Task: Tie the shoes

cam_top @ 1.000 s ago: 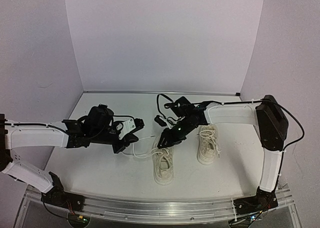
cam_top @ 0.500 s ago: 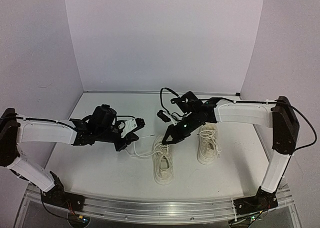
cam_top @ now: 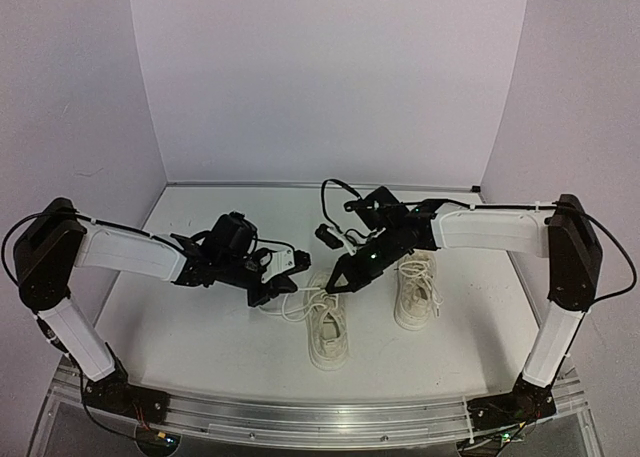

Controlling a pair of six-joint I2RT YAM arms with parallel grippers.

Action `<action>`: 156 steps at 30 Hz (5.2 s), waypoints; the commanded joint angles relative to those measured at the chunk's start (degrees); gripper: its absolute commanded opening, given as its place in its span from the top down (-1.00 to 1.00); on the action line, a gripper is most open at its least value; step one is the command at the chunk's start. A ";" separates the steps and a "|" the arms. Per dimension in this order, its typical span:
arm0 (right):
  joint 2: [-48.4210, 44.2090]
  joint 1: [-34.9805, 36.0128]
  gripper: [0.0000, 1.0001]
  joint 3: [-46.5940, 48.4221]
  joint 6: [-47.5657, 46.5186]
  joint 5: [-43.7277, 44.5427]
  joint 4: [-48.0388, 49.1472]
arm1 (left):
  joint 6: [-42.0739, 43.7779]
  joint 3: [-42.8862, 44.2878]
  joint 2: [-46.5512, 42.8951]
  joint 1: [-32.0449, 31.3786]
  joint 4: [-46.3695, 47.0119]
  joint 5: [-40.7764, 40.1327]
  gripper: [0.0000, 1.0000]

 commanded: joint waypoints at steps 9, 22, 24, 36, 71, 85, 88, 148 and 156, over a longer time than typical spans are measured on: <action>-2.69 0.29 1.00 -1.33 -2.08 -0.47 2.26 | 7.27 4.40 0.82 -4.25 -3.81 7.87 1.00; -4.23 0.25 1.00 -2.94 -3.71 -2.56 2.43 | -2.09 5.50 0.72 -3.22 1.43 -2.57 1.00; -4.44 0.21 1.00 -2.94 -3.61 -2.62 2.71 | -1.63 6.04 1.88 -3.21 2.58 -3.55 1.00; -3.68 0.25 1.00 -2.68 -3.25 -2.95 3.77 | 1.11 9.16 7.22 -4.39 5.21 3.18 1.00; -2.20 -0.04 0.88 -3.02 -2.87 -1.63 4.10 | 3.15 8.24 8.54 -10.86 7.42 21.24 1.00; -15.31 -6.01 -0.01 -13.11 3.34 -4.07 5.84 | -0.79 4.36 7.38 -8.91 13.56 15.67 1.00; -18.74 -6.39 -0.08 -16.94 2.39 -4.68 5.78 | 0.01 4.46 7.17 -8.50 12.90 16.00 1.00; -19.05 -1.83 1.00 -22.41 3.52 -0.66 6.51 | -59.95 4.12 -3.25 -10.51 -19.85 -34.48 0.02; -18.96 -1.82 1.00 -22.53 3.44 -0.30 6.74 | -71.94 10.94 3.35 -17.00 -25.34 -35.48 0.06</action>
